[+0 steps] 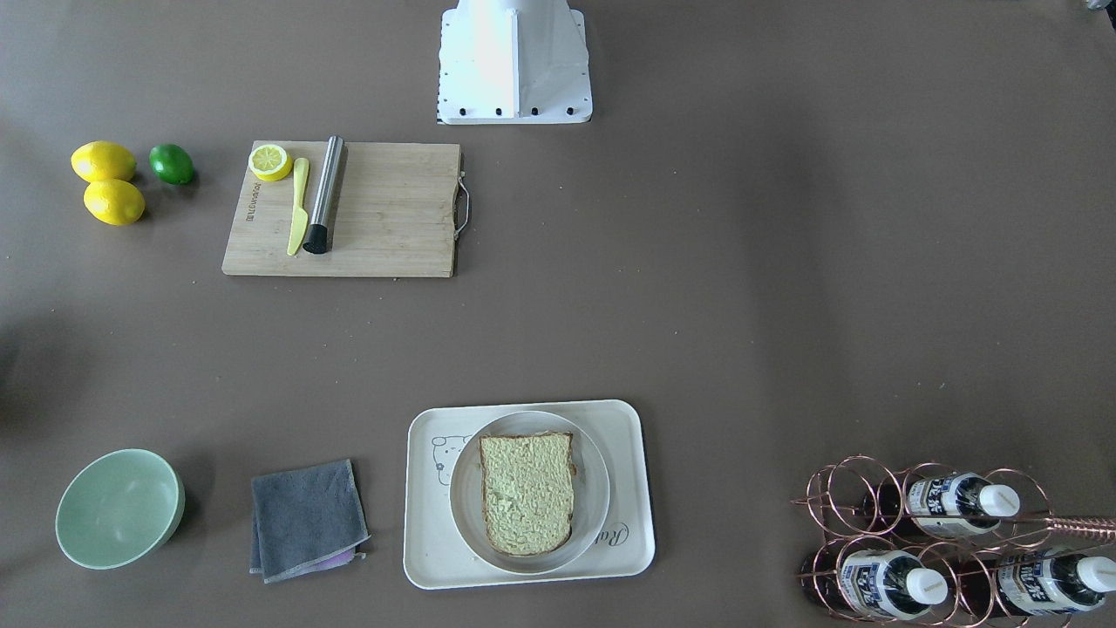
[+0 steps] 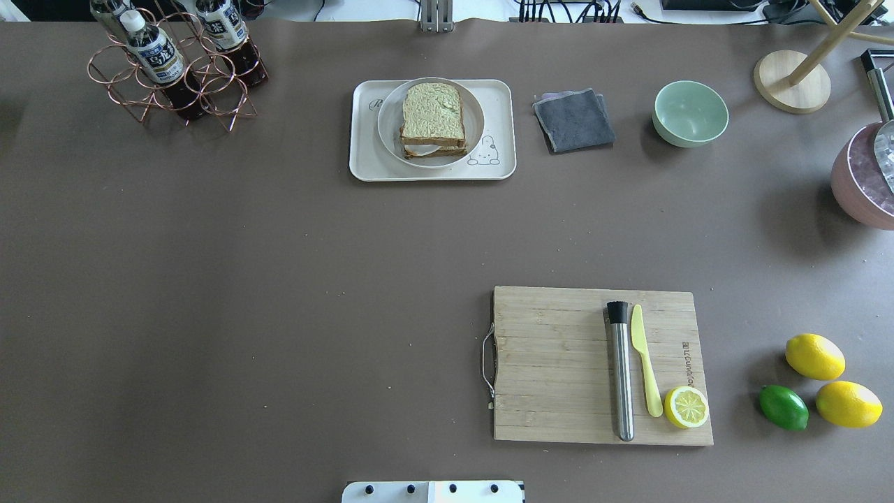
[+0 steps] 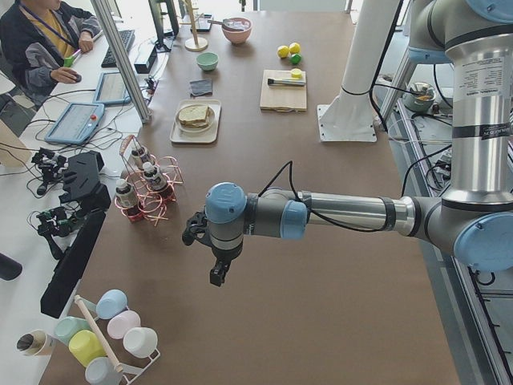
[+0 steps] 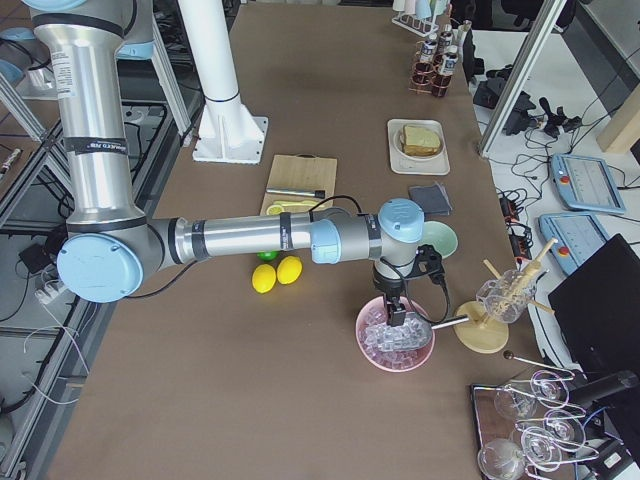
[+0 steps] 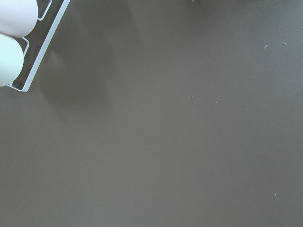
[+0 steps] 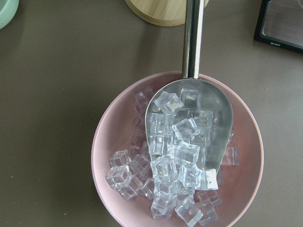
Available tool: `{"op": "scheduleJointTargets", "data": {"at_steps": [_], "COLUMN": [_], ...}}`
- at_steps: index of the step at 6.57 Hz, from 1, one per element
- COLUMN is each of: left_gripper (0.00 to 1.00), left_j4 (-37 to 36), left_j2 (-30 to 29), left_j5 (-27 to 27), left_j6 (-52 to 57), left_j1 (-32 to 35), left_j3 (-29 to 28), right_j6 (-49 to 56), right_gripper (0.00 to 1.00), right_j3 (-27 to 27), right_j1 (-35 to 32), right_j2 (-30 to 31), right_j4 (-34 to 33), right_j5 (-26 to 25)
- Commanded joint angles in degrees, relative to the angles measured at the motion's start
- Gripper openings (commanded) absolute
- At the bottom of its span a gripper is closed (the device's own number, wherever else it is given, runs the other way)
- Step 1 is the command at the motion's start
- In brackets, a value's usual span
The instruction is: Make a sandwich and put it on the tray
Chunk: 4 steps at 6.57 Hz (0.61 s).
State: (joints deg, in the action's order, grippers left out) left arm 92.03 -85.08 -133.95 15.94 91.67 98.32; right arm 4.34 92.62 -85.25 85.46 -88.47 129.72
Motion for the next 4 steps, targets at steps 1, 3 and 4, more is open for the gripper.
{"op": "scheduleJointTargets", "data": {"at_steps": [1,3,4], "left_gripper": [0.97,0.97,0.97], "left_j4": [-0.1,-0.1,-0.1], "left_j2": [0.0,0.0,-0.1], "left_j5": [0.0,0.1,0.1], "left_j6": [0.0,-1.6,-1.7], "left_j1": [0.0,0.0,0.0], "left_j3": [-0.1,0.3,0.4], "right_j6": [0.1,0.0,0.0], "right_gripper": [1.0,1.0,1.0], "right_j3": [0.2,0.3,0.4], "right_j1": [0.0,0.0,0.0], "right_j2": [0.1,0.0,0.1], "right_j4": [0.0,0.0,0.0], "right_j5": [0.1,0.8,1.8]}}
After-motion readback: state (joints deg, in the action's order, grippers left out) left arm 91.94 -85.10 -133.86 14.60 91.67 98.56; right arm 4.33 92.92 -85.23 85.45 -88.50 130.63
